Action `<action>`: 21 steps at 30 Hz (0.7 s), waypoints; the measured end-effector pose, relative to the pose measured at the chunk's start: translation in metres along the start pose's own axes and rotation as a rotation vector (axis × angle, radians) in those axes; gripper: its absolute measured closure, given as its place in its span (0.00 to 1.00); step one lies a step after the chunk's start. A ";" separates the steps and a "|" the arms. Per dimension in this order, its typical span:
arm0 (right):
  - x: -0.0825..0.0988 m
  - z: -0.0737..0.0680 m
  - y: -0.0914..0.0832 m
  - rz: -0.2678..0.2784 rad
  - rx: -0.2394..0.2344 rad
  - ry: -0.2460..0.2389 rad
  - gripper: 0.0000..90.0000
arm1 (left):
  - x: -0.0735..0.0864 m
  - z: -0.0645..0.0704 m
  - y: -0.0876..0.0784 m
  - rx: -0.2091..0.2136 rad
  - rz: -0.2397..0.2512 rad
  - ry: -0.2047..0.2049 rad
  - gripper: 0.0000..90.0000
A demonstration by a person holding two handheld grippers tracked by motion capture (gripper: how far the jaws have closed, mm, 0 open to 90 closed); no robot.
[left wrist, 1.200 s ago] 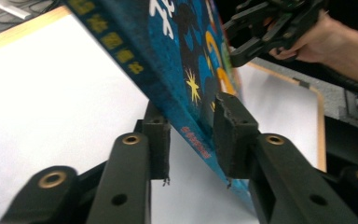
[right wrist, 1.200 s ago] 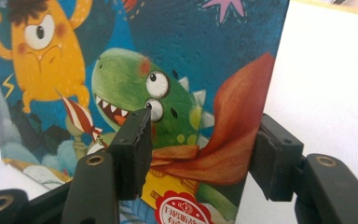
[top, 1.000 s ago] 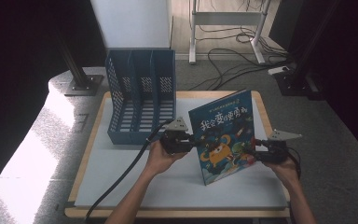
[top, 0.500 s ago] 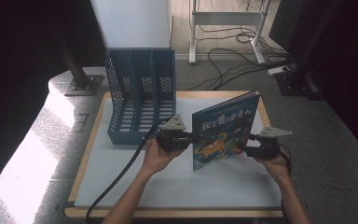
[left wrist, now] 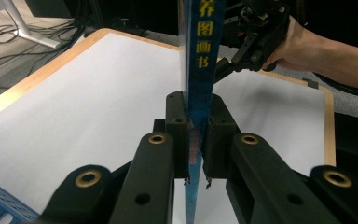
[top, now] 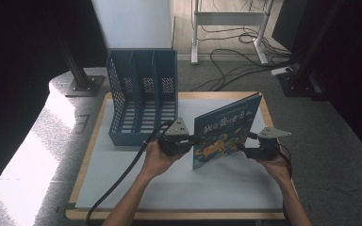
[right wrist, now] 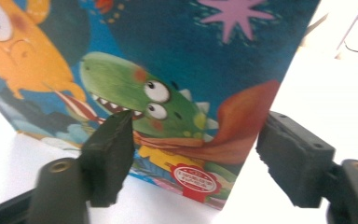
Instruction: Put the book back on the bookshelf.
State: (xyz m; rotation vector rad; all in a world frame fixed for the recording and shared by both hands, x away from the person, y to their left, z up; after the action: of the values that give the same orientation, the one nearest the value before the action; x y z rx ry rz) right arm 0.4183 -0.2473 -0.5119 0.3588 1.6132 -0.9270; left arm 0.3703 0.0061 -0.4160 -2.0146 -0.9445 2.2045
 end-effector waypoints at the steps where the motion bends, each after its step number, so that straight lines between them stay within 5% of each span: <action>1: 0.001 0.002 0.002 -0.006 0.004 0.012 0.24 | 0.000 0.000 0.000 0.003 0.003 -0.004 0.92; 10: 0.007 0.001 0.012 -0.026 0.007 0.016 0.18 | 0.002 0.001 0.001 0.009 0.016 -0.020 0.91; 12: 0.007 -0.001 0.016 -0.029 0.004 0.003 0.18 | 0.011 0.002 0.009 0.002 -0.035 -0.002 0.89; 14: 0.007 -0.001 0.017 -0.028 0.005 -0.004 0.18 | 0.012 0.002 0.011 -0.013 -0.025 0.010 0.89; 21: 0.006 -0.004 0.018 -0.025 0.003 -0.023 0.24 | 0.014 0.000 0.010 -0.008 0.002 -0.033 0.92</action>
State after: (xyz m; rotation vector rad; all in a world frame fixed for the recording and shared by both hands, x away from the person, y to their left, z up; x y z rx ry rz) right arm 0.4261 -0.2350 -0.5243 0.3294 1.5983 -0.9500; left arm 0.3718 0.0028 -0.4326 -1.9891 -0.9561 2.2462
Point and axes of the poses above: each handheld gripper's, and its own axes: y roughly forward along the jaws, x roughly out of its underside, z roughly to its right, the point moved 7 cm from there along y, roughly forward along the jaws, and after that the axes turned 6 degrees about z, right-handed, at the moved point
